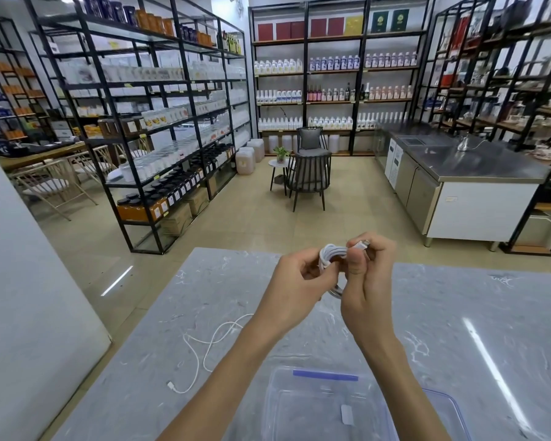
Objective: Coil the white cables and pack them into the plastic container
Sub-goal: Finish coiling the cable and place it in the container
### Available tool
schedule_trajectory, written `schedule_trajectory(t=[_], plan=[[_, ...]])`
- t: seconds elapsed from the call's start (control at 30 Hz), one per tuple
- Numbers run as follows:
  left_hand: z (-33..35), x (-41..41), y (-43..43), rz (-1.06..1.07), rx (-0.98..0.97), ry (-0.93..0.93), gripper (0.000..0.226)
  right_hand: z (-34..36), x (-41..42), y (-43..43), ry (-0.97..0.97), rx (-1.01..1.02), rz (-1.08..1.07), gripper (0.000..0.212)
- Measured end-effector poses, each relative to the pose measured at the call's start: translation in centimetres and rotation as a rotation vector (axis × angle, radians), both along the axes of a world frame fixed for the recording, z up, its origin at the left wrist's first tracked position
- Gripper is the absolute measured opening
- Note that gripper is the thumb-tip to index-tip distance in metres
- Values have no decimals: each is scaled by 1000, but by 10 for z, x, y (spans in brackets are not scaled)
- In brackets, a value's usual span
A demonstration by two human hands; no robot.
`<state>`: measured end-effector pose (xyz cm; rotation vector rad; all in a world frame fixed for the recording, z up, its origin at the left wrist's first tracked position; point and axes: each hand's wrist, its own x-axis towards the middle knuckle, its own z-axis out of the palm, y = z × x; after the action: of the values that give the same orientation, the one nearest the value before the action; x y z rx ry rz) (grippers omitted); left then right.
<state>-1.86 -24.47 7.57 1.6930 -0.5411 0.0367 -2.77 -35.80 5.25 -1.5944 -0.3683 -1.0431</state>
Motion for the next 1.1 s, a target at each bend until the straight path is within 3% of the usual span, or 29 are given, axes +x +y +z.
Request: schedule_trajectory(t=[0.13,0.33,0.47,0.63,0.77,0.93,1.1], plan=[[-2,0,-1,25,-31,40,8,-2,1,0,19,29,-53,8],[0,5,21,-444,-365,502,19,9,-6,-7,183,225,150,10],[-7,6,21,-467,-527,739,18,14,-6,-2,377,357,354,14],[-11,4,21,-445,-454,634,16,14,-12,-2,583,547,558,14],[-10,-1,22,-275,-308,461,12,14,-9,0,685,586,405,15],[-12,-12,19,-17,-205,288,7,8,-2,15,441,521,-3,12],[-18,-25,10,119,-149,184,16,1,1,17,330,593,-116,6]])
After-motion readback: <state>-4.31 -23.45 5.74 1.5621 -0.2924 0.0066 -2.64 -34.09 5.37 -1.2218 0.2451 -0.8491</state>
